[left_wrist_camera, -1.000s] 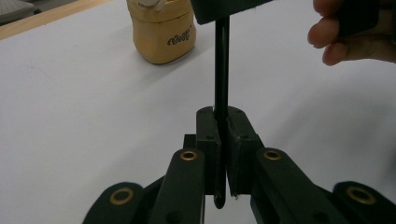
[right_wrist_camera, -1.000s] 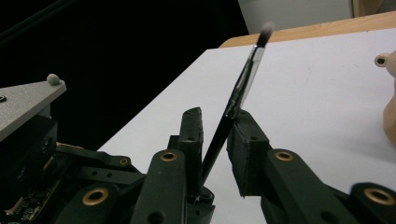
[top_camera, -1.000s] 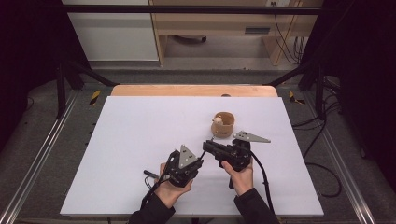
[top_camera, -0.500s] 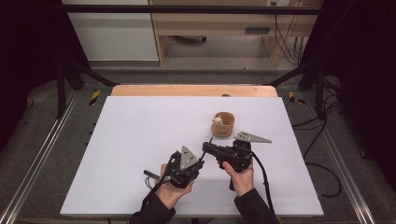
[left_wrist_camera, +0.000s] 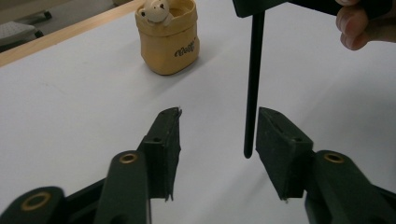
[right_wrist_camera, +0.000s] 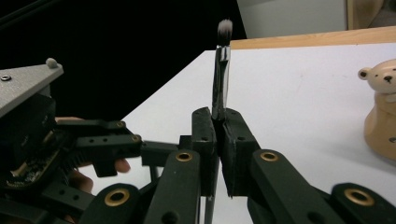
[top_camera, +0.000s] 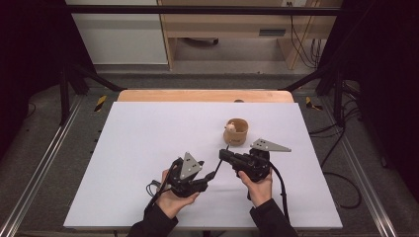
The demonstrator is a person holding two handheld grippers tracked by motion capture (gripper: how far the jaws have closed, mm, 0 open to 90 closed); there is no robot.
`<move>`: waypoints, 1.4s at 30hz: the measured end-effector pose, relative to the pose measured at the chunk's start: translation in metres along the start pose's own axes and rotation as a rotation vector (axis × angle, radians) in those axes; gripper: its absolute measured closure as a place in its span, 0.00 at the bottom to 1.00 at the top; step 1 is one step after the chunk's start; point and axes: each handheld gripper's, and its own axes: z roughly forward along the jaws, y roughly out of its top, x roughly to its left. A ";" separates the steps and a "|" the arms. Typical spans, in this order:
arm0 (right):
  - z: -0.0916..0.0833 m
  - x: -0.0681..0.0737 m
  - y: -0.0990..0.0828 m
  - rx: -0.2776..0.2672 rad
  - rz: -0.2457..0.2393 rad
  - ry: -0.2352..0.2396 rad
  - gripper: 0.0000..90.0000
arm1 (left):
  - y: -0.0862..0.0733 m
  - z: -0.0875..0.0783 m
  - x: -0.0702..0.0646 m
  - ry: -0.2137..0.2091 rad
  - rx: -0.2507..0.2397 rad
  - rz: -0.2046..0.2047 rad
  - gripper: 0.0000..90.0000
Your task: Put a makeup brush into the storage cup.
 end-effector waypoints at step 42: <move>-0.021 -0.012 0.001 0.014 -0.112 -0.135 0.95 | -0.039 -0.074 0.088 0.090 -0.125 -0.092 0.11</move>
